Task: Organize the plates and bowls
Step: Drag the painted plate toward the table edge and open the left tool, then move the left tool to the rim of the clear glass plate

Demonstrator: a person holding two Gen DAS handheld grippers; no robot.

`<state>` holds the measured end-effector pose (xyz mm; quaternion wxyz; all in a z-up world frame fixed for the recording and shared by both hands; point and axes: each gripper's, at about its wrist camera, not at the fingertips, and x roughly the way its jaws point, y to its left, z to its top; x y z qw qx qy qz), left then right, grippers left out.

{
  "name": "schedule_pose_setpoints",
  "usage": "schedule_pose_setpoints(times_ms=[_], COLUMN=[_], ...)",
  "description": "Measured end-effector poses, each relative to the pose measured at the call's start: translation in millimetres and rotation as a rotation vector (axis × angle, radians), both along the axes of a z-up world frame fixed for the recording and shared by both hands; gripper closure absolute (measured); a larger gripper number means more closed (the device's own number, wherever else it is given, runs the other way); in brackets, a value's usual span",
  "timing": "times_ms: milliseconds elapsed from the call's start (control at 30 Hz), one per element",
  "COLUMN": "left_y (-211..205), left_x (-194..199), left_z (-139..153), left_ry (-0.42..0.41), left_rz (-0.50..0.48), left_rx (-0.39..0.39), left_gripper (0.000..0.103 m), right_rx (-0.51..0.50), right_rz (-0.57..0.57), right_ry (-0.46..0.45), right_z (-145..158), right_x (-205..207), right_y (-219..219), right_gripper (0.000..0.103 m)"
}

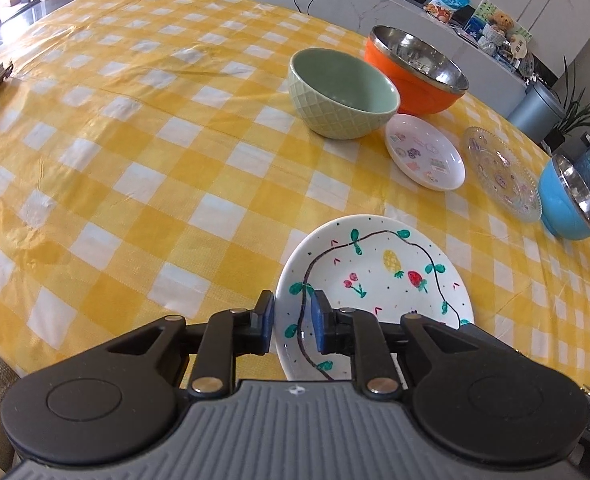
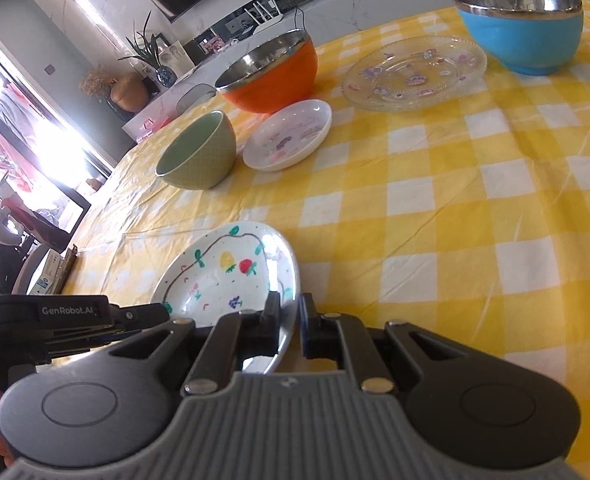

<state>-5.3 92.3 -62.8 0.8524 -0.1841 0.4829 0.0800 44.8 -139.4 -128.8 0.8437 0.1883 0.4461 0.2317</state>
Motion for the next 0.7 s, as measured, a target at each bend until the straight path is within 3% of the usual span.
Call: schedule_pose_setpoints(times_ms=[133,300,467,700], left_y=[-1,-3,-16,-48], left_x=[-1,-4,-8,-4], left_z=[1,12,28,50], left_ry=[-0.009,-0.080,-0.185,-0.264], left_rz=[-0.006,-0.007,-0.070,-0.189], left_rx=[0.012,0.031,0.027,-0.008], left_gripper=[0.081,0.079,0.074,0.068], right_rx=[0.027,0.041,-0.005,-0.074], right_rz=[-0.006,-0.035,-0.097,-0.179], right_ry=[0.013,0.001,-0.061,-0.126], right_z=[-1,3,16,36], right_x=[1,-3,-11,-21], right_y=[-4,-12,-18,-37], right_gripper=[0.093,0.091,0.064,0.058])
